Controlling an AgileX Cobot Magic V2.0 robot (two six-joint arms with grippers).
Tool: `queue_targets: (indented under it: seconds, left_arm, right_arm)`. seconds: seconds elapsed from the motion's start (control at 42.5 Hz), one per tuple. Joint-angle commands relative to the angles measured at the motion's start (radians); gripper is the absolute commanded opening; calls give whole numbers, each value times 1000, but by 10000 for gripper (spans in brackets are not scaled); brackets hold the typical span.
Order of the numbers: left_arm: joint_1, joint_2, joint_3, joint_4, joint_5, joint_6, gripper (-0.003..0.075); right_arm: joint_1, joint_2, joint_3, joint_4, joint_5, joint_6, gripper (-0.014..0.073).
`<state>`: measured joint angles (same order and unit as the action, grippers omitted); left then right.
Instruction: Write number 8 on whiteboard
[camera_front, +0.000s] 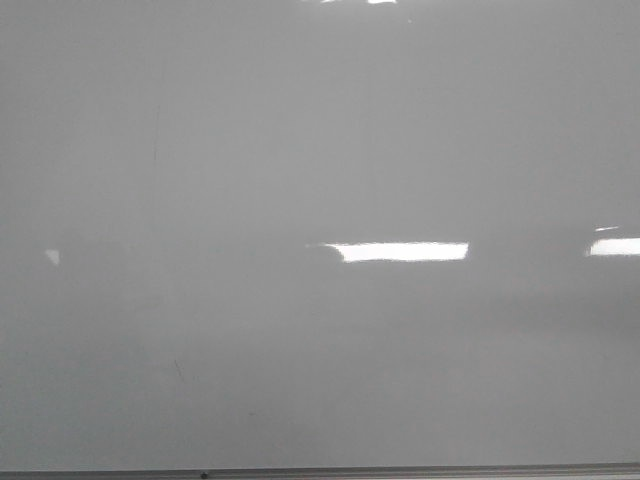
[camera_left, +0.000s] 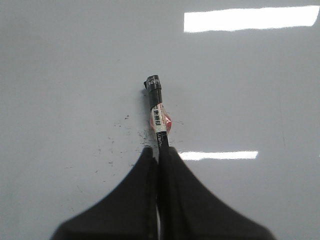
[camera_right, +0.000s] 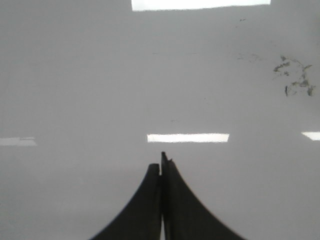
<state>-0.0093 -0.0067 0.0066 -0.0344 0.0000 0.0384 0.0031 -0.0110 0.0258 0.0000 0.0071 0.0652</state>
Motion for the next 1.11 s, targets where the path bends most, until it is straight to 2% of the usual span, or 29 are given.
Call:
queue_targets:
  seconds: [0.0,0.283,0.471,0.777,0.919,1.084]
  left_arm:
    - [3,-12,14,-10,-110,-3,-20]
    - [3,-10,-101,-10,-111,-3,-20]
    - [3,21,-289,-10,19,-3,-20]
    - [3,220,-592,-8,223,-3,-21]
    - [3,317,-669,-8,309,-3,-20]
    - [3,399,-666,-8,364,-3,-21]
  right_arm:
    - [2,-17,-3,0,-103,-2,-67]
    - [2,-17,-147,0,-7,-2,-67]
    - [2,39,-330,0,124,-2,-67]
    - [2,250,-622,0,314,-2,-67]
    - [2,352,-702,0,405,-2,-67]
    - [2,435,-714,0,456,-2,-67]
